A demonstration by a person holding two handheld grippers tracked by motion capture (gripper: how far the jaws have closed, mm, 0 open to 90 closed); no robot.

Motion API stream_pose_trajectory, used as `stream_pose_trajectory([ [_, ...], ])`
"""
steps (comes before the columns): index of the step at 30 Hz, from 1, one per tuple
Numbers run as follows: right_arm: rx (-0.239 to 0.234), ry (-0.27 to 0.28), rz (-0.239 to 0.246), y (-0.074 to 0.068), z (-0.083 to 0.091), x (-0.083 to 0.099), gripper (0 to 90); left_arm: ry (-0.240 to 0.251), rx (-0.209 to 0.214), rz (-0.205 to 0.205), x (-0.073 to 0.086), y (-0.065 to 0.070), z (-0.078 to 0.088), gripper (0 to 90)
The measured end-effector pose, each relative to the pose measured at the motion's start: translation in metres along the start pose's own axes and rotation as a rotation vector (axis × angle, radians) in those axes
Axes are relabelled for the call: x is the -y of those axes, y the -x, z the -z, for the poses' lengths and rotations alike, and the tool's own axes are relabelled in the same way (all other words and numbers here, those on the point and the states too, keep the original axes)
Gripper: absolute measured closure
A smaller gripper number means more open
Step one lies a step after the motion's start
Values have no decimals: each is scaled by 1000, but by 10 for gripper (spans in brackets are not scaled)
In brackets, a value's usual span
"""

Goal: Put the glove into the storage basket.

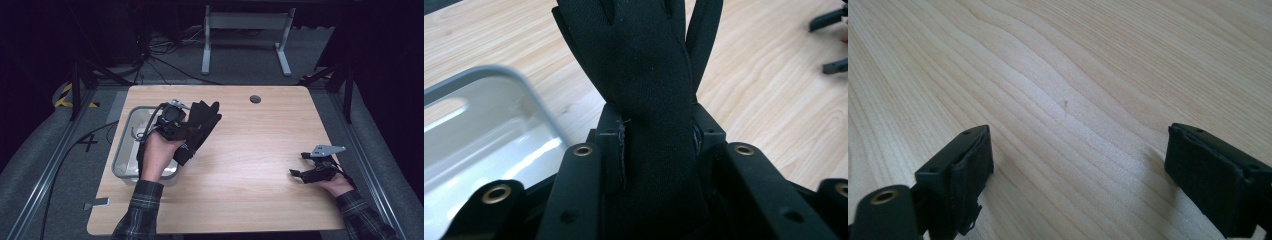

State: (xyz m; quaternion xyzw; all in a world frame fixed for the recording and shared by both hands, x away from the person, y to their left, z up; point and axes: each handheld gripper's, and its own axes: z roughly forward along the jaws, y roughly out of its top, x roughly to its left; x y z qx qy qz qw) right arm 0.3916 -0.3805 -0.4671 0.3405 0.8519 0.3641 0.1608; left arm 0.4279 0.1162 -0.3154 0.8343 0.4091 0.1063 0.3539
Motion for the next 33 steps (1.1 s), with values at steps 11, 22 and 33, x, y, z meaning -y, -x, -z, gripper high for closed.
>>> stream_pose_trajectory([
  [11, 0, 0, 0, 0, 0, 0, 125, 10, -55, 87, 23, -36, 16, 667],
  [22, 0, 0, 0, 0, 0, 0, 125, -14, -77, 196, 52, -73, 8, 666],
  [33, 0, 0, -1, 0, 0, 0, 126, -87, -92, 234, 72, -93, -19, 663],
])
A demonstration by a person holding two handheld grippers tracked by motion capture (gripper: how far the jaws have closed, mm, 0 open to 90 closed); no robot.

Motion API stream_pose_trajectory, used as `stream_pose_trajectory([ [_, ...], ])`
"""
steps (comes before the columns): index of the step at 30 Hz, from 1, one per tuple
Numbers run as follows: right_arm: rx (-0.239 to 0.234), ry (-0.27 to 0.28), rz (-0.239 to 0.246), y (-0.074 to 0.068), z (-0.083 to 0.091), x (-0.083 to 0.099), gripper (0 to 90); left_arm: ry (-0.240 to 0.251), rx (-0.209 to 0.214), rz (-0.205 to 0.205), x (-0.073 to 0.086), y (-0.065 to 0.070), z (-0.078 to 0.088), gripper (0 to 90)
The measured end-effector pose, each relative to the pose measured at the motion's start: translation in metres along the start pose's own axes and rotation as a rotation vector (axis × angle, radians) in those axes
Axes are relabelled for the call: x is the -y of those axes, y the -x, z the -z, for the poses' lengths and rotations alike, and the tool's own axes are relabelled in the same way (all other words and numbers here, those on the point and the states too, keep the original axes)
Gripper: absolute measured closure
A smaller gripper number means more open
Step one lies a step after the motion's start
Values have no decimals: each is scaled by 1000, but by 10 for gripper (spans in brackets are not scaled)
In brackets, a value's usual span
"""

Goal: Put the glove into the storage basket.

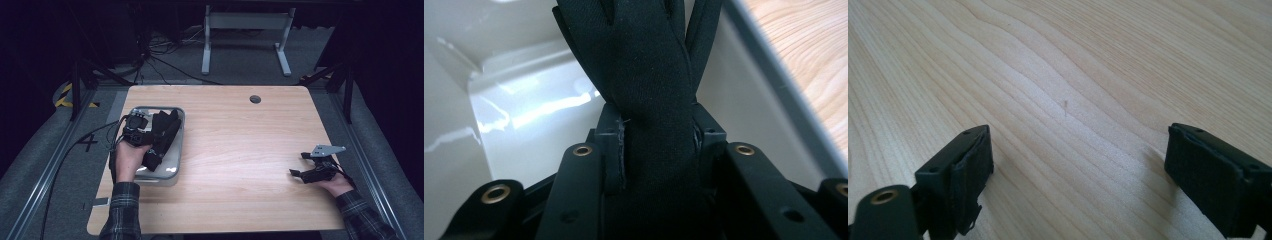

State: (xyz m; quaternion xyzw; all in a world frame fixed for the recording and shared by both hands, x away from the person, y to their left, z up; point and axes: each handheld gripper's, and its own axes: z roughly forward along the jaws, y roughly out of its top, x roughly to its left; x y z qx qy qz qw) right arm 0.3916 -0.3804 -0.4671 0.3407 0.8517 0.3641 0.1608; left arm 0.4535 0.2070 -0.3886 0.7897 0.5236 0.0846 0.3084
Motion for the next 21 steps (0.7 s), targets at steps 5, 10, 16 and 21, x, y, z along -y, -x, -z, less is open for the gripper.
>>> stream_pose_trajectory([
  [5, 0, 0, 0, 0, 0, 0, 125, -42, -2, 7, 3, -5, -13, 661],
  [10, 0, 0, 0, 0, 0, 0, 125, -62, -5, 17, 3, -7, -22, 658],
  [16, 0, 0, 1, 0, 0, 0, 126, -88, -16, 19, 4, -10, -30, 647],
  [21, 0, 0, 0, 0, 0, 0, 126, -131, -27, 17, 6, -12, -37, 578],
])
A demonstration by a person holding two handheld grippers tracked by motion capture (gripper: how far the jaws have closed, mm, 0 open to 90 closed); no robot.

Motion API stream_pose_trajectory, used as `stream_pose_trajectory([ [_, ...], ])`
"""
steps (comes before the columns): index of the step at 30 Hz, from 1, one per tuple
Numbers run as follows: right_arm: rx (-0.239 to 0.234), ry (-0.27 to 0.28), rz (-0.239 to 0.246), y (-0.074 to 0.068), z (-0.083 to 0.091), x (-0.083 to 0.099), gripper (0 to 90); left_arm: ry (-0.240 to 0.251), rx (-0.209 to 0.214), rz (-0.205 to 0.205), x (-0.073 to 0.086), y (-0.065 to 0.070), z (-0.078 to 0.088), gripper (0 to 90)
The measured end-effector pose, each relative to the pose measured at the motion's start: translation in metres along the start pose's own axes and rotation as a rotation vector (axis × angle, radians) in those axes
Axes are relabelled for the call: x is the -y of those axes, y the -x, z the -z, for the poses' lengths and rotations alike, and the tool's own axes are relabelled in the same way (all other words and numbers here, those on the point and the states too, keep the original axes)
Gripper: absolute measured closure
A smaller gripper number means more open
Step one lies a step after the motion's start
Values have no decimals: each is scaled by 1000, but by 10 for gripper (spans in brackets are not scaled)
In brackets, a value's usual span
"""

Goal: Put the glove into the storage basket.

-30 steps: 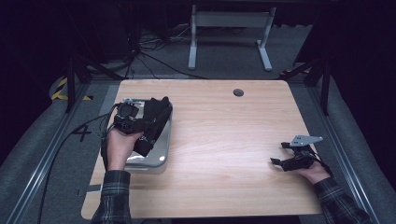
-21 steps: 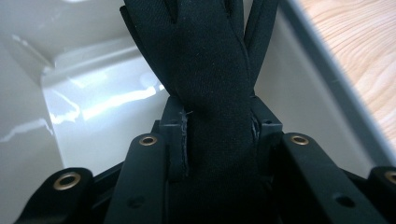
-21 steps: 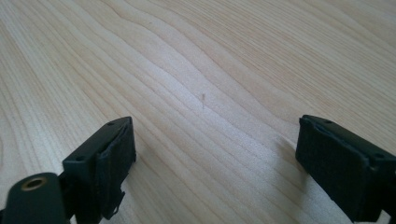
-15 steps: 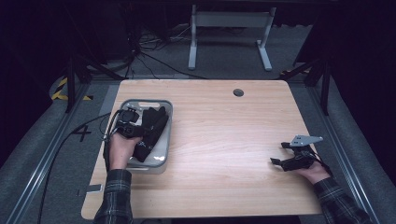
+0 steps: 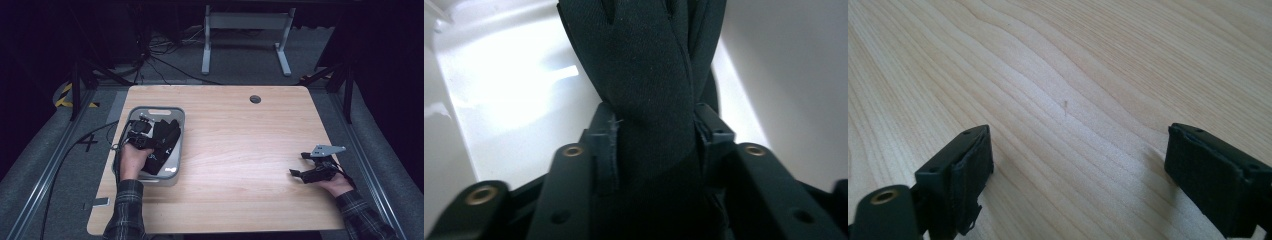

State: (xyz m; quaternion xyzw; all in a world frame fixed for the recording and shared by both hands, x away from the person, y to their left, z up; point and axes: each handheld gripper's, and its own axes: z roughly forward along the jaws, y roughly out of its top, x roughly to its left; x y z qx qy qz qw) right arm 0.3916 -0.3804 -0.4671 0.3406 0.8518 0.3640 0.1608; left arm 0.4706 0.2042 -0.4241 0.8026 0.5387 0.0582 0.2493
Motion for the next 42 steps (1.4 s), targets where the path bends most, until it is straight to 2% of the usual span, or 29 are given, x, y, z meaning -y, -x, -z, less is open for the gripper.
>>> stream_pose_trajectory([
  [4, 0, 0, 0, 0, 0, 0, 125, -6, -16, -3, 1, -2, -3, 389],
  [6, 0, 0, 0, 0, 0, 0, 126, 4, -29, -13, 1, -2, -3, 251],
  [7, 0, 0, 0, 0, 0, 0, 125, 4, -36, -20, 0, -1, -2, 251],
  [11, 0, 0, 0, 0, 0, 0, 125, 34, -53, -18, -1, 0, 4, 146],
  [13, 0, 0, 0, 0, 0, 0, 125, 59, -52, -12, -2, 0, 9, 129],
  [19, 0, -2, 0, 0, 0, 0, 125, 93, -48, -33, -6, 8, 19, 77],
  [25, 0, -3, -1, 1, 0, 0, 126, 131, -13, -61, -11, 26, 27, 69],
  [29, 0, -3, 0, 1, 0, 0, 125, 175, 17, -74, -13, 36, 32, 69],
  [31, 1, -3, 0, 1, 0, 0, 125, 179, 26, -84, -15, 41, 33, 68],
  [39, 0, -3, -1, 1, 0, 0, 125, 236, 66, -139, -23, 68, 37, 69],
  [42, 1, -3, 0, 1, 0, 0, 125, 245, 93, -162, -27, 85, 35, 70],
])
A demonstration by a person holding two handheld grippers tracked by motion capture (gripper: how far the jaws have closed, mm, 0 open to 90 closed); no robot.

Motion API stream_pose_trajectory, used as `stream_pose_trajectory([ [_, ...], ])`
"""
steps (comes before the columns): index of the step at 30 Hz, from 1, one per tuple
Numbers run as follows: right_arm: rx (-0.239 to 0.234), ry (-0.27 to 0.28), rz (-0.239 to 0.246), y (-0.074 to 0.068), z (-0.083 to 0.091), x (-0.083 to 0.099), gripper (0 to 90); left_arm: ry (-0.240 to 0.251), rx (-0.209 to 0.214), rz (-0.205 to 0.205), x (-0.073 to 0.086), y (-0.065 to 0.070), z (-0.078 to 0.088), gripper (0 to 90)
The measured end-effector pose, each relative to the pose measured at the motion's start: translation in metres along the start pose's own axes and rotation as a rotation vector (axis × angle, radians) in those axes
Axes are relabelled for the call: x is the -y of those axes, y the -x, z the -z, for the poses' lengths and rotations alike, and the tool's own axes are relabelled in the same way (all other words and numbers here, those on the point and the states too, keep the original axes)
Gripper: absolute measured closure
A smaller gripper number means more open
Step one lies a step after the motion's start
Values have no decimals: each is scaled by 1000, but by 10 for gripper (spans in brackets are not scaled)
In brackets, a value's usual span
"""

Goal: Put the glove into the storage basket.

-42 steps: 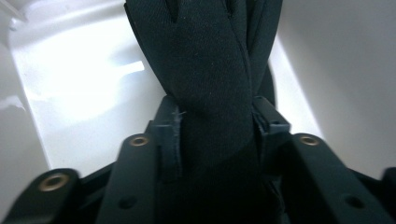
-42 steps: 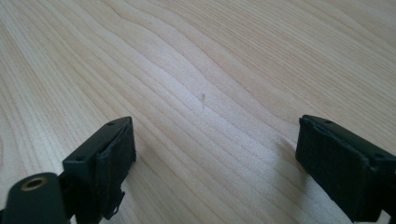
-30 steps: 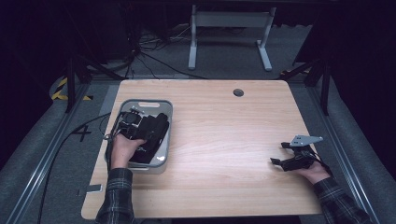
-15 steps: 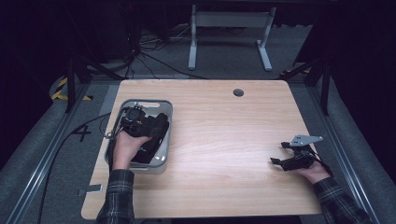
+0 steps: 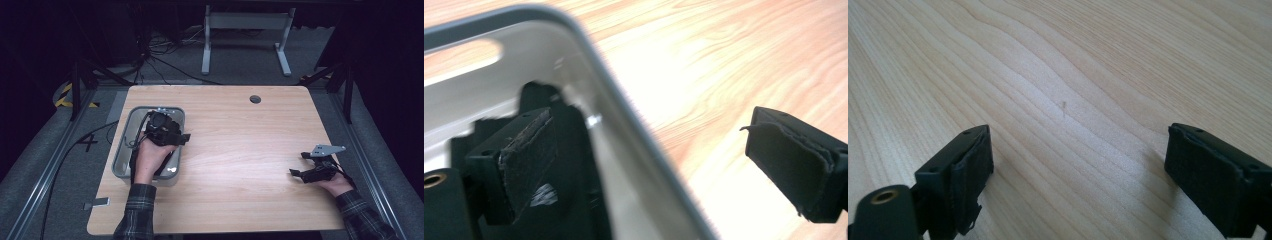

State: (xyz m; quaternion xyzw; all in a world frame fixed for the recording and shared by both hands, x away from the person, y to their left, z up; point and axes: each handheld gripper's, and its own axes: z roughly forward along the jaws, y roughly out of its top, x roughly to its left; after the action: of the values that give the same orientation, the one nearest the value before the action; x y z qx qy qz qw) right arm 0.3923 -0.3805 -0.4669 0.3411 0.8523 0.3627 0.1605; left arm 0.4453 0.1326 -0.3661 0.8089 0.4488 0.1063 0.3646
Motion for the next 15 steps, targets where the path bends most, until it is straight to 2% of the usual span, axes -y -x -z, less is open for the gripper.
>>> stream_pose_trajectory([
  [12, 0, 0, 0, 0, 0, 0, 125, 29, 63, -77, -10, 53, -22, 77],
  [13, 0, 0, 0, 0, 0, 0, 125, 29, 63, -77, -10, 53, -22, 77],
  [15, 0, 0, 0, 0, 0, 0, 125, 31, 82, -96, -10, 65, -27, 77],
])
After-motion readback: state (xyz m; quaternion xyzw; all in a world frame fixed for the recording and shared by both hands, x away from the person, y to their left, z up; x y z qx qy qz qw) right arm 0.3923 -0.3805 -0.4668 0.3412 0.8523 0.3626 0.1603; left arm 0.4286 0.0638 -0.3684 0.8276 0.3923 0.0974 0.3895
